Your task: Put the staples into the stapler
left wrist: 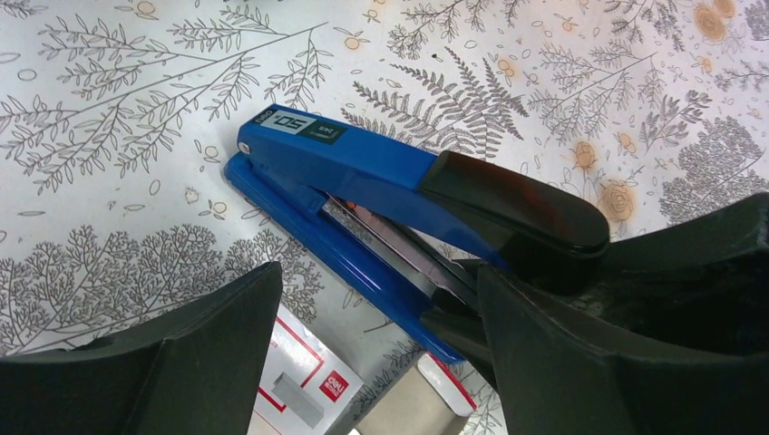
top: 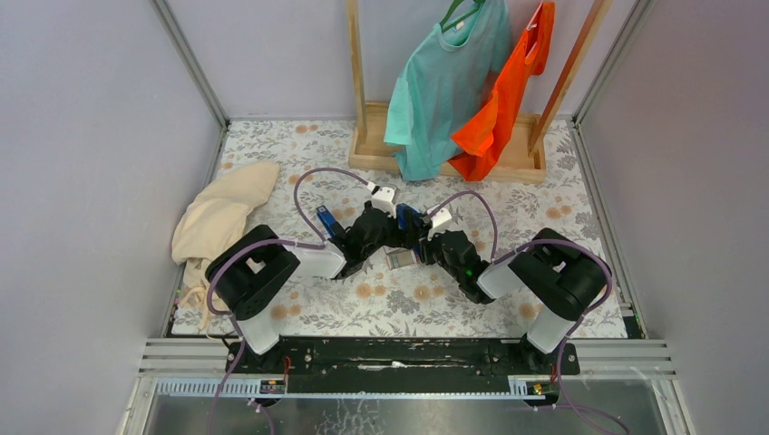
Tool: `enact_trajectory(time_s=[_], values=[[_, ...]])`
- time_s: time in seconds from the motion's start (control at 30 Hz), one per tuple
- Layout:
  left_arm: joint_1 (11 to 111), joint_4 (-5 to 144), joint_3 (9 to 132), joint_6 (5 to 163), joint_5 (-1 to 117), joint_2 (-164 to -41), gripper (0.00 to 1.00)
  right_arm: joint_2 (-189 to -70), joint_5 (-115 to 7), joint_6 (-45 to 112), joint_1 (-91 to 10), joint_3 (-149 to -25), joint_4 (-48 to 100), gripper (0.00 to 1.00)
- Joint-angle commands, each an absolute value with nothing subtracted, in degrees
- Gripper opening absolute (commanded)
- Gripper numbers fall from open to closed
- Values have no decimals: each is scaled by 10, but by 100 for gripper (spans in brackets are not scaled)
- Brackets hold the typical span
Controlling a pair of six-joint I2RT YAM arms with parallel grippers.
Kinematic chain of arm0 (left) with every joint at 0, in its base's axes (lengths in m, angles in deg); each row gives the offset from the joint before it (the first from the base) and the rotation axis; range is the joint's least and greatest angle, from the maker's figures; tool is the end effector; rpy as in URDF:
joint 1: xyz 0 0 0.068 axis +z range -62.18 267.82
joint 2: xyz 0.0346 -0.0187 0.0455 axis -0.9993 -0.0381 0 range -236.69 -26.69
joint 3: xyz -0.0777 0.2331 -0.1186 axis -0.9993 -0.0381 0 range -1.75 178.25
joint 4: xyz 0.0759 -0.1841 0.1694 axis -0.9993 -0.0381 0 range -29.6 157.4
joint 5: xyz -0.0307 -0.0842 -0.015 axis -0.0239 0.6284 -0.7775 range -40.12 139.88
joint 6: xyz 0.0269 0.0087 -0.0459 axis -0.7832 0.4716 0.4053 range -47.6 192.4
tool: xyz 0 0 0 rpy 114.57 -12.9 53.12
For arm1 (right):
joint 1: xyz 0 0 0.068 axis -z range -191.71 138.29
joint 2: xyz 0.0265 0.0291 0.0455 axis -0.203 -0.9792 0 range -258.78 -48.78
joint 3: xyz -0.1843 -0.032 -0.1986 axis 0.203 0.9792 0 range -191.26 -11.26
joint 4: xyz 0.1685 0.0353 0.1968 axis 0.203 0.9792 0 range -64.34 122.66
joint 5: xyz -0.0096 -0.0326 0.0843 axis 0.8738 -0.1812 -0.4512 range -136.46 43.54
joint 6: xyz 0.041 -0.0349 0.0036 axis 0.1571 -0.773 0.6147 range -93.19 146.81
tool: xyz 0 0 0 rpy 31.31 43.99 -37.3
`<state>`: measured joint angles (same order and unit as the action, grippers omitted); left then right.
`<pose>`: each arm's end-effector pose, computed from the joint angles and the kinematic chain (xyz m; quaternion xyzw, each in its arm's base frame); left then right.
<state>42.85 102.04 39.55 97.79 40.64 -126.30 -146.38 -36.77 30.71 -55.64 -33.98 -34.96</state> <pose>0.2472 -0.2388 0.1531 0.0985 0.8298 -0.2590 0.4844 0.2076 0.1917 0.1274 -0.2205 0.7568 0.1869 0.5862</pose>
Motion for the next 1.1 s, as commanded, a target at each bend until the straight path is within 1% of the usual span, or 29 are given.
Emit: enact_trajectory(time_s=[0.0, 0.27, 0.47, 0.63, 0.7, 0.8, 0.93, 1.07], values=[[424, 1051, 375, 990, 412, -1234, 87, -1435, -386, 311, -558, -361, -355, 38], [425, 1046, 343, 1030, 412, -1186, 89, -1369, -382, 332, -558, -362, -244, 46], [426, 978, 337, 1057, 403, -1109, 91, -1304, -394, 347, -558, -392, -99, 55], [438, 841, 340, 1088, 369, -1000, 97, -1266, -382, 356, -558, -476, 77, 61], [448, 769, 349, 1104, 352, -961, 100, -1278, -375, 354, -558, -522, 141, 62], [481, 649, 370, 1131, 336, -910, 100, -1309, -364, 362, -558, -591, 230, 62], [516, 511, 406, 1150, 357, -860, 100, -1356, -356, 365, -558, -647, 287, 61], [523, 407, 464, 1113, 396, -824, 100, -1396, -342, 366, -558, -681, 316, 60]])
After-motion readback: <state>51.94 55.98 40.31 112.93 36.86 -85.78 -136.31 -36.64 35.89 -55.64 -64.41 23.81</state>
